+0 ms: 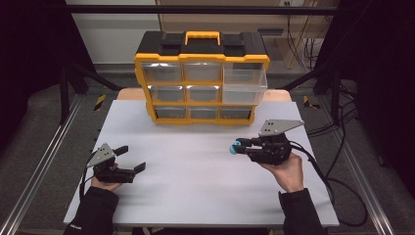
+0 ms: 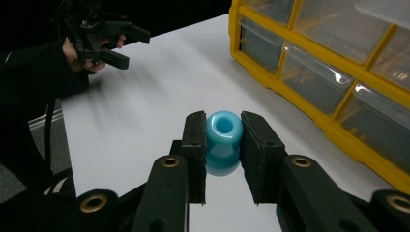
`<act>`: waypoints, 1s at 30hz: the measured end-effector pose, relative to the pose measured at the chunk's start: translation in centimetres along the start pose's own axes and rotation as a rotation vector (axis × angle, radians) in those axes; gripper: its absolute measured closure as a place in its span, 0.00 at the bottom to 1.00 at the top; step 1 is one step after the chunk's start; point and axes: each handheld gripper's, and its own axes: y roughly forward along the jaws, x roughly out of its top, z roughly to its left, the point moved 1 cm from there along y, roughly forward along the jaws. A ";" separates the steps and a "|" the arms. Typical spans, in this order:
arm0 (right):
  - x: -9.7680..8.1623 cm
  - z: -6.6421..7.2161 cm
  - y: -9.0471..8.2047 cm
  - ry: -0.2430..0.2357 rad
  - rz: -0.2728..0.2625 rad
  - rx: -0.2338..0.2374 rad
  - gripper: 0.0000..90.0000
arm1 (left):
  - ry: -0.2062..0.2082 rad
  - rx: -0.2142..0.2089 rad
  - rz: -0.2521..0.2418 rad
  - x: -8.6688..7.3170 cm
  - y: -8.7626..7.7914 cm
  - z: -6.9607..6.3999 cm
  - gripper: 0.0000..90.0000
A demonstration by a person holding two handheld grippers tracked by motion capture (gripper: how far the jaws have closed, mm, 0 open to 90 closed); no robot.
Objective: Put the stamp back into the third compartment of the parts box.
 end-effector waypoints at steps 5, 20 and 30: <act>1.2 -0.1 -0.6 -0.008 0.001 -0.005 0.81 | 0.000 -0.001 0.000 0.0 0.0 0.0 0.00; 5.8 -0.4 -2.5 -0.032 -0.047 -0.038 0.81 | -0.001 -0.002 -0.002 0.0 0.0 0.0 0.00; 8.1 -0.9 -3.7 -0.038 -0.071 -0.062 0.81 | -0.001 -0.002 -0.002 0.0 0.0 0.0 0.00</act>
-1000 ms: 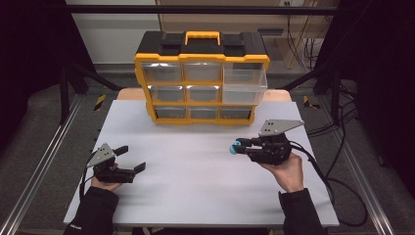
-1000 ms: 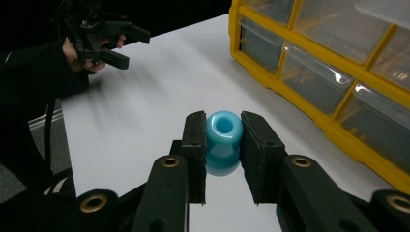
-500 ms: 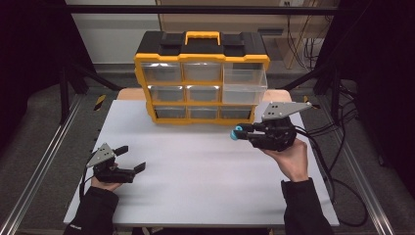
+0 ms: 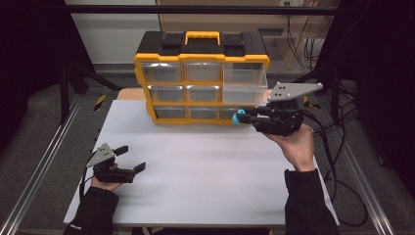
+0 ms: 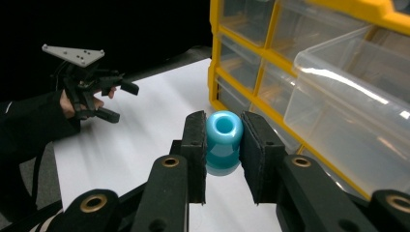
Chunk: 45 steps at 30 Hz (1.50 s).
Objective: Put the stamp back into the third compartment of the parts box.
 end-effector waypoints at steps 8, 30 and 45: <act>1.5 -0.7 -0.7 0.000 -0.008 -0.021 0.81 | 0.000 0.000 0.002 0.0 0.0 0.0 0.00; 4.2 -3.4 -1.3 0.038 -0.045 -0.097 0.81 | 0.002 0.000 0.003 0.0 0.0 0.0 0.00; 5.0 -6.0 -0.2 0.082 -0.022 -0.163 0.81 | 0.001 -0.001 0.002 0.0 0.0 0.0 0.00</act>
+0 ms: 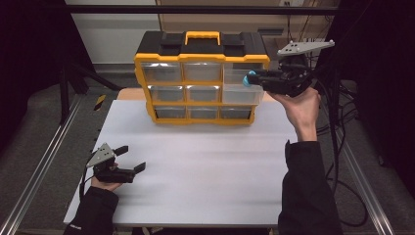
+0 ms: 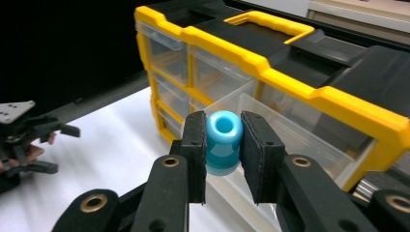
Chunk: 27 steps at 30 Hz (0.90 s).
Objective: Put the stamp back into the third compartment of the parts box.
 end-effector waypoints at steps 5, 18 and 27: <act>0.2 -0.6 0.3 0.010 -0.002 -0.025 0.81 | 0.001 0.001 0.000 0.0 0.0 0.0 0.00; 0.6 -2.1 0.7 0.032 -0.002 -0.081 0.81 | 0.001 0.000 -0.001 0.0 0.0 0.0 0.00; 0.6 -2.9 2.0 0.042 0.027 -0.110 0.81 | -0.001 0.000 -0.003 0.0 0.0 0.0 0.00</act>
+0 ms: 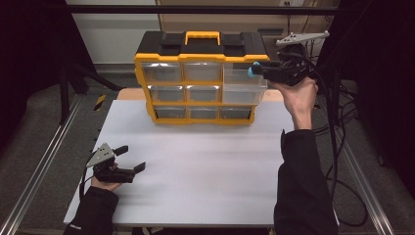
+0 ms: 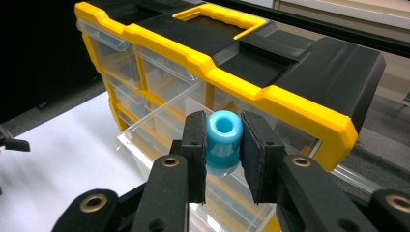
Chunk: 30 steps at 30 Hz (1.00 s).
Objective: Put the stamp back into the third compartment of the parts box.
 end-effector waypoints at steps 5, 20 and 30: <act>0.0 -0.2 0.6 0.003 0.014 -0.012 0.81 | 0.000 -0.001 0.000 0.0 0.0 0.0 0.00; -0.6 -0.3 1.9 -0.001 0.059 -0.029 0.81 | 0.001 0.000 0.001 0.0 0.0 0.0 0.00; -1.3 -0.4 3.0 0.007 0.089 -0.029 0.81 | 0.000 0.001 0.001 0.0 0.0 0.0 0.00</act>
